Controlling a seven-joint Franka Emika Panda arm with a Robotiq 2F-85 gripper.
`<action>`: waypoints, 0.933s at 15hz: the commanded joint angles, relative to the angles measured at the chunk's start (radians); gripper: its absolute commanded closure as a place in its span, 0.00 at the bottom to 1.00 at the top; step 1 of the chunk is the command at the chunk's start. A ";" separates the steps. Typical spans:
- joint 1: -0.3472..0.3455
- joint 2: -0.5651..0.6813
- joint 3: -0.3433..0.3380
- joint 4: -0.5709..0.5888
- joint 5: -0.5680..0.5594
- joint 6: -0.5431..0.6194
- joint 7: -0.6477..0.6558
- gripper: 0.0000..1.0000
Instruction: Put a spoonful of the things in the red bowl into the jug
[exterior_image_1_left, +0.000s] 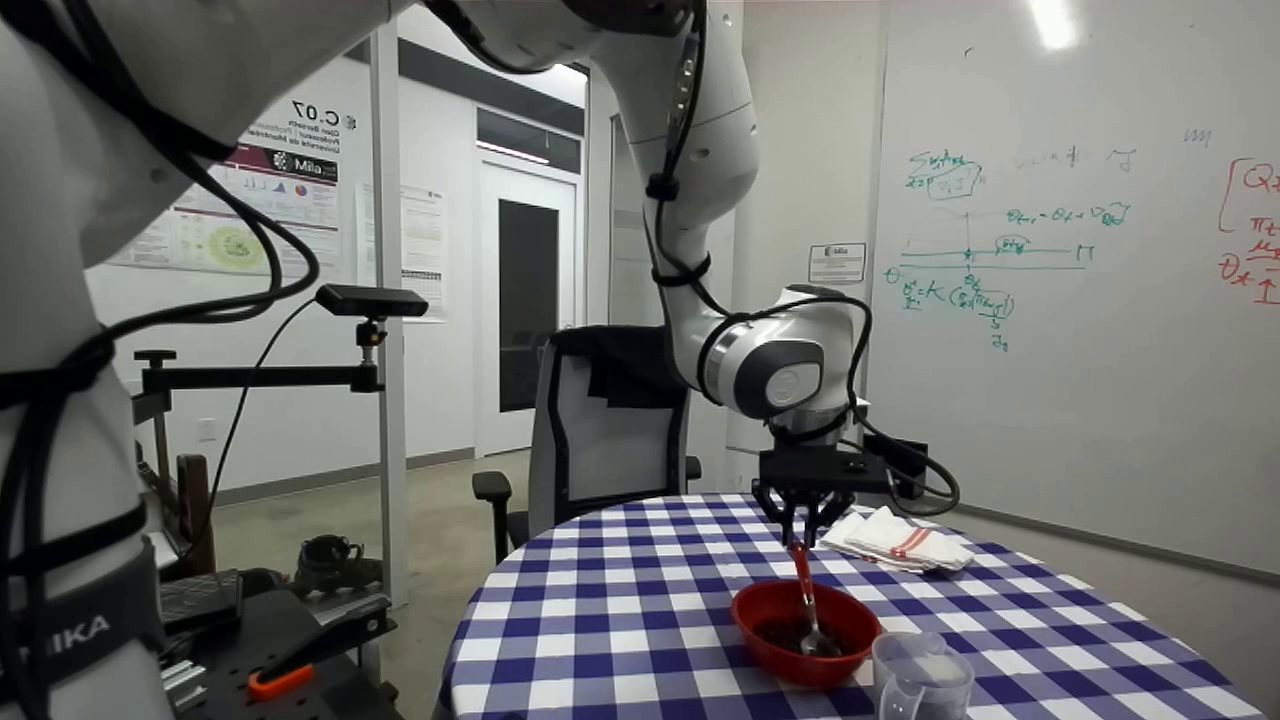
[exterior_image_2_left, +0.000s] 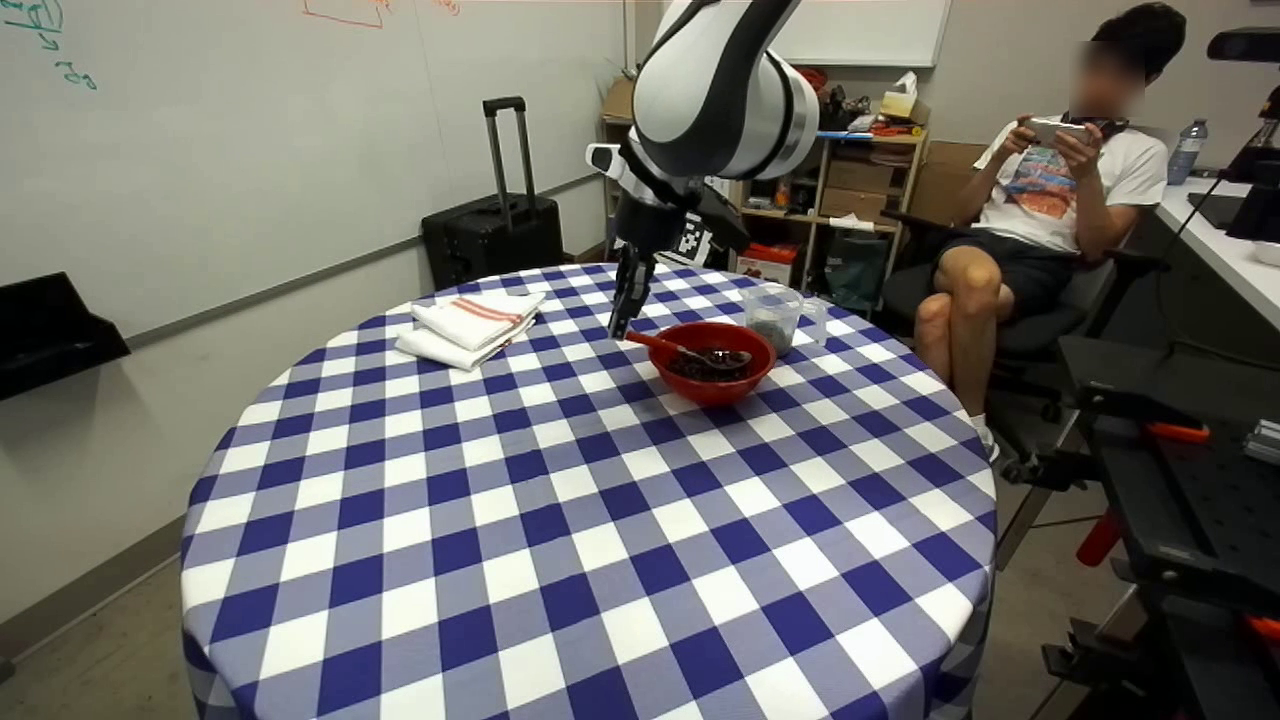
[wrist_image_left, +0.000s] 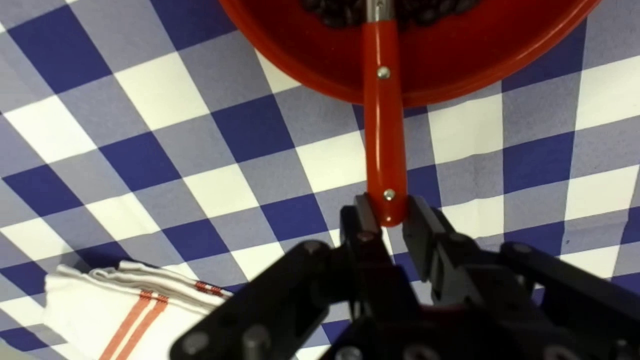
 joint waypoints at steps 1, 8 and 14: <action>0.022 -0.045 -0.024 -0.035 -0.054 0.011 0.066 0.95; 0.063 -0.074 -0.053 -0.037 -0.129 -0.032 0.130 0.95; 0.079 -0.107 -0.057 -0.024 -0.160 -0.122 0.145 0.95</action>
